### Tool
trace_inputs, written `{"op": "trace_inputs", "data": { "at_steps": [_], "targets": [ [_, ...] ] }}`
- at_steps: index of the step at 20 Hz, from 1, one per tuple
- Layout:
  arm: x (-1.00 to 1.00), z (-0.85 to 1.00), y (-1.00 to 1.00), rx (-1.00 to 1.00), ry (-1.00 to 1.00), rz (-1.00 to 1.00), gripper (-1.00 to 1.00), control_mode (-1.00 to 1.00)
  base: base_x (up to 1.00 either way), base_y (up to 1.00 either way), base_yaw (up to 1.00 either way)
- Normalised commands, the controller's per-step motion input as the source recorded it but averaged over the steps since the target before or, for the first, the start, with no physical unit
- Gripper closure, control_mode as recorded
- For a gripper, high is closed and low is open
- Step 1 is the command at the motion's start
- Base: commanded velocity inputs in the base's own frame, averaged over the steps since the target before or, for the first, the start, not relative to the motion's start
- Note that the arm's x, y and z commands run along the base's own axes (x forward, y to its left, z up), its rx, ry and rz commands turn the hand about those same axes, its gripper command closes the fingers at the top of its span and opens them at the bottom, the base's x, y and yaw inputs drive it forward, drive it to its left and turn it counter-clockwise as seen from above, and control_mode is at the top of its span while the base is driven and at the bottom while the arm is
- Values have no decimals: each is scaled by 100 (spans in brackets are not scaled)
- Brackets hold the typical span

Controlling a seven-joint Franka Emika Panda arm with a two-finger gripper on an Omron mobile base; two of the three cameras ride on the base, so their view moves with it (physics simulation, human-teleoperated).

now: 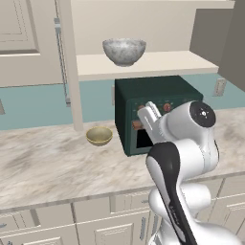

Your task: Pick up the bowls on the counter and stack them on top of one another in the open cabinet. Place the smaller bowl on top of the larger bowl.

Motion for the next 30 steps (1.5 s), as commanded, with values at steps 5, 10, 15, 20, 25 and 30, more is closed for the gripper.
{"op": "trace_inputs", "data": {
  "at_steps": [5, 10, 15, 20, 25, 30],
  "targets": [
    [8, -14, 8, 0, -3, 1, -100, -100, 0, 0, 0],
    [6, -14, 1, 2, -4, 4, -100, -100, 0, 0, 0],
    [8, -18, 0, 3, -2, 4, -100, -100, 0, 0, 0],
    [7, -20, 5, 1, -2, 2, -100, -100, 0, 0, 0],
    [6, -16, 8, 0, -3, 0, -100, -100, 0, 0, 0],
    [3, -14, 6, 0, -2, 0, -100, -100, 0, 0, 0]
  ]
}}
